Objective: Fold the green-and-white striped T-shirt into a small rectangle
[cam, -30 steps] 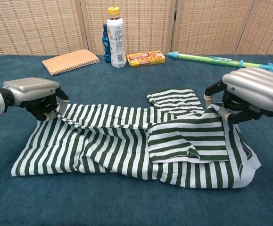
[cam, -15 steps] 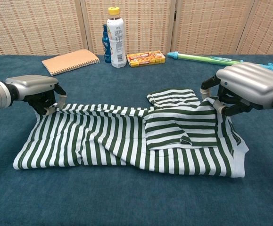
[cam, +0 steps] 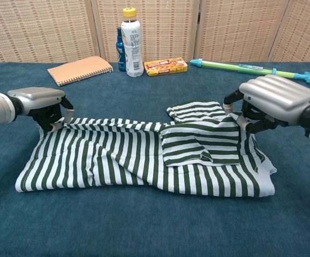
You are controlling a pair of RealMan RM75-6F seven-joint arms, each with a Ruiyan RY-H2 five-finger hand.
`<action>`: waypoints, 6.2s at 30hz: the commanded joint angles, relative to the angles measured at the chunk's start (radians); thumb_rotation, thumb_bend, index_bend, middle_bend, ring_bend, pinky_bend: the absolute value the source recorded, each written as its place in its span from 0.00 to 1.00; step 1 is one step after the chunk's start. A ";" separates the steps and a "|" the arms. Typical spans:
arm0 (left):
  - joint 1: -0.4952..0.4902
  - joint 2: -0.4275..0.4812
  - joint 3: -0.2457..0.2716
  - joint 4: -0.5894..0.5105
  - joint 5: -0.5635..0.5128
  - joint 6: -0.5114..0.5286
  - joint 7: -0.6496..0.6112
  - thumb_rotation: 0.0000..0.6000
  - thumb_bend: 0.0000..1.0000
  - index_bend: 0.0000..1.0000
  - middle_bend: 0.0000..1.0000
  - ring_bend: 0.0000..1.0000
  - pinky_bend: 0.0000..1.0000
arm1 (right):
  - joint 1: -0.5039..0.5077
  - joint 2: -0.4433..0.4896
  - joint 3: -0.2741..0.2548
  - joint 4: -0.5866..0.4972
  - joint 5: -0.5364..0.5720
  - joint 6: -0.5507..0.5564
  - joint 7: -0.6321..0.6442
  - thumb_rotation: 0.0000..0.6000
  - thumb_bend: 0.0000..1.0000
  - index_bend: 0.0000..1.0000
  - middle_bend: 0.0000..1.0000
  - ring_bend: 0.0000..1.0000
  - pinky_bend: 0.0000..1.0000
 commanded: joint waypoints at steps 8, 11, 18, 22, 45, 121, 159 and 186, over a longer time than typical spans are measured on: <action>-0.007 -0.008 0.002 0.003 -0.020 0.005 0.027 1.00 0.51 0.48 0.91 0.84 0.95 | 0.010 -0.025 -0.004 0.043 0.016 -0.009 0.000 1.00 0.62 0.73 1.00 1.00 1.00; -0.009 -0.009 0.002 0.004 -0.030 0.007 0.040 1.00 0.51 0.43 0.90 0.84 0.95 | 0.011 -0.030 -0.004 0.054 0.022 -0.010 0.001 1.00 0.62 0.73 1.00 1.00 1.00; -0.003 -0.004 -0.003 -0.018 -0.051 0.038 0.069 1.00 0.50 0.15 0.89 0.83 0.95 | 0.016 -0.050 -0.001 0.094 0.043 -0.020 0.000 1.00 0.61 0.73 1.00 1.00 1.00; 0.008 0.004 -0.008 -0.040 -0.053 0.072 0.072 1.00 0.50 0.02 0.87 0.83 0.94 | 0.018 -0.063 0.008 0.119 0.065 -0.029 -0.007 1.00 0.60 0.68 1.00 1.00 1.00; 0.056 0.044 -0.030 -0.124 -0.042 0.198 0.059 1.00 0.40 0.00 0.84 0.83 0.94 | 0.085 -0.105 0.064 0.220 0.140 -0.093 -0.001 1.00 0.39 0.27 0.98 1.00 1.00; 0.147 0.134 -0.016 -0.260 -0.023 0.286 0.038 1.00 0.40 0.00 0.84 0.82 0.94 | 0.047 0.048 -0.119 -0.008 -0.019 -0.142 0.070 1.00 0.43 0.51 0.98 1.00 1.00; 0.239 0.199 0.011 -0.349 0.064 0.400 -0.019 1.00 0.40 0.00 0.84 0.82 0.94 | 0.290 -0.207 0.206 0.428 0.294 -0.254 0.083 1.00 0.47 0.55 0.98 1.00 1.00; 0.264 0.190 0.016 -0.325 0.054 0.380 -0.036 1.00 0.40 0.00 0.84 0.82 0.94 | 0.449 -0.302 0.268 0.637 0.502 -0.493 -0.108 1.00 0.33 0.29 0.96 1.00 1.00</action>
